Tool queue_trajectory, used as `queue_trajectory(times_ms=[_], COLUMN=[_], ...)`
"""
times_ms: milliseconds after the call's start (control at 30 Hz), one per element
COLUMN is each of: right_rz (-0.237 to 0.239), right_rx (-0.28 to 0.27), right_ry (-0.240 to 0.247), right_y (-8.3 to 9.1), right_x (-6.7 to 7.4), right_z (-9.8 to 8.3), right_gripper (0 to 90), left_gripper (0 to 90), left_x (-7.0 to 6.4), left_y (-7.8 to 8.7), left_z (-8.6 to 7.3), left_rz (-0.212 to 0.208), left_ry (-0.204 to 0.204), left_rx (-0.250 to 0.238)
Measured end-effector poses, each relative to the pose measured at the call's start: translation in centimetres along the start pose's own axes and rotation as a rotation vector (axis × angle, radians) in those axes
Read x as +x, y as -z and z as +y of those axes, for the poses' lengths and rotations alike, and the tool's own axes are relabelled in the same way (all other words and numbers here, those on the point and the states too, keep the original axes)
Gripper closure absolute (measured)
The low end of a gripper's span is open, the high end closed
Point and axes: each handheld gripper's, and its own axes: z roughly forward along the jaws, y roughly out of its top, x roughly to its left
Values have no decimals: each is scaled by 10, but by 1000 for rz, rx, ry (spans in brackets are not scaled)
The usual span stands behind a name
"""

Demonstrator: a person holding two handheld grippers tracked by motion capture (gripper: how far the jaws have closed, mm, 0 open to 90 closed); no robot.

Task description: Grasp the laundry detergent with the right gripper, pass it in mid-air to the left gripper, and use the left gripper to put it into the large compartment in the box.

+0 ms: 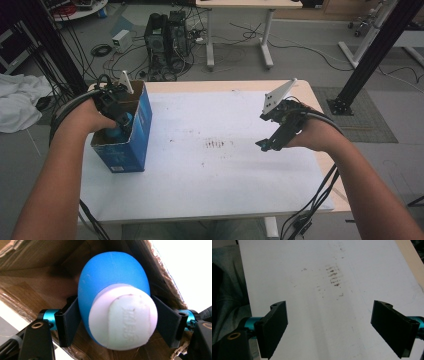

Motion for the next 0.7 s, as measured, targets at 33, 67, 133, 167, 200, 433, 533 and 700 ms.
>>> queue_trajectory(times_ms=[33, 67, 133, 167, 200, 433, 533, 700], right_rz=[0, 0, 2, 3, -1, -1, -1, 1], right_rx=[3, 3, 0, -4, 0, -3, -1, -5], right_ry=[-1, -3, 1, 4, -5, -2, 0, 6], right_y=[0, 0, 0, 0, 0, 1, 1, 1], right_x=[0, 0, 0, 0, 1, 1, 0, -1], right_z=[0, 0, 0, 0, 0, 0, 0, 1], right_gripper=[132, 132, 132, 132, 132, 132, 132, 132], left_gripper=[273, 273, 273, 273, 273, 252, 252, 216], left_x=[-1, -2, -2, -3, -3, -4, -7, -8], left_y=[1, 1, 4, 4, 5, 14, 19, 34], left_z=[0, 0, 0, 0, 0, -4, -6, -7], left_rz=[7, 6, 7, 0, 7, 9, 0, -3], left_ry=[-2, 4, -6, -4, 1, -19, 14, -66], left_rx=[-4, -16, -5, -8, -17, -16, -55, -34])
